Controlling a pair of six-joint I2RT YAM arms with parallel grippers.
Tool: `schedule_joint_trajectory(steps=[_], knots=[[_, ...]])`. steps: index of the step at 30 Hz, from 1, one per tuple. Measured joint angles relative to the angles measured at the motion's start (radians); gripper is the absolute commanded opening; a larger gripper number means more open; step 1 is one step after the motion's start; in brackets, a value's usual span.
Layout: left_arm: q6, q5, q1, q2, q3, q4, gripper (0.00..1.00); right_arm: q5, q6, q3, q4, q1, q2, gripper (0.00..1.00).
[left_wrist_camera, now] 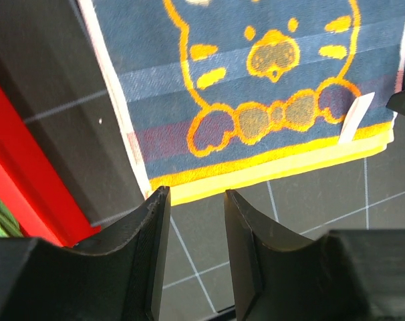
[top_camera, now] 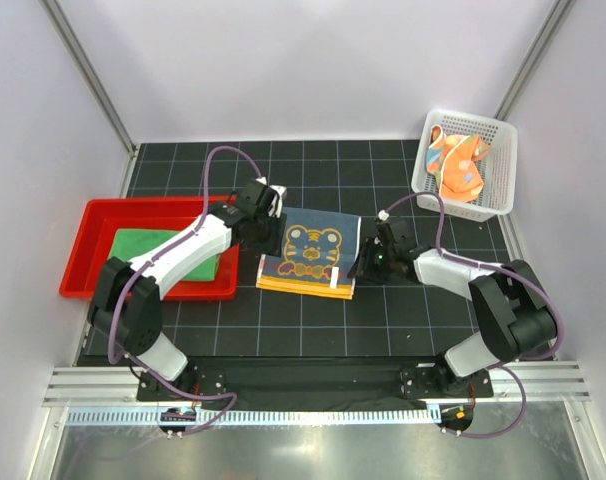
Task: Fold and stack the towels
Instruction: Fold the towel
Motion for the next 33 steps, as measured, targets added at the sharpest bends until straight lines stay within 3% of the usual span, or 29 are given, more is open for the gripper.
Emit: schedule_joint_trajectory(steps=[6, 13, 17, 22, 28, 33], knots=[[-0.053, -0.046, 0.0, 0.0, 0.005, -0.04, 0.44, 0.109, 0.066, 0.01, -0.01, 0.066, -0.003, 0.46], [-0.066, -0.074, 0.0, -0.005, 0.046, -0.076, 0.45, 0.158, 0.104, -0.008, 0.011, 0.085, 0.0, 0.15], [-0.077, -0.071, 0.0, -0.025, 0.066, -0.089, 0.45, 0.18, 0.091, -0.011, 0.004, 0.086, -0.004, 0.08], [-0.116, -0.008, 0.0, -0.064, 0.048, -0.081, 0.44, 0.209, 0.04, -0.011, -0.047, 0.082, -0.027, 0.06], [-0.188, 0.054, -0.009, -0.107, -0.08, -0.04, 0.43, 0.204, -0.016, -0.013, -0.1, 0.016, -0.051, 0.08], [-0.246, 0.061, -0.048, -0.107, -0.157, -0.014, 0.39, 0.182, -0.056, -0.016, -0.145, -0.031, -0.074, 0.29]])
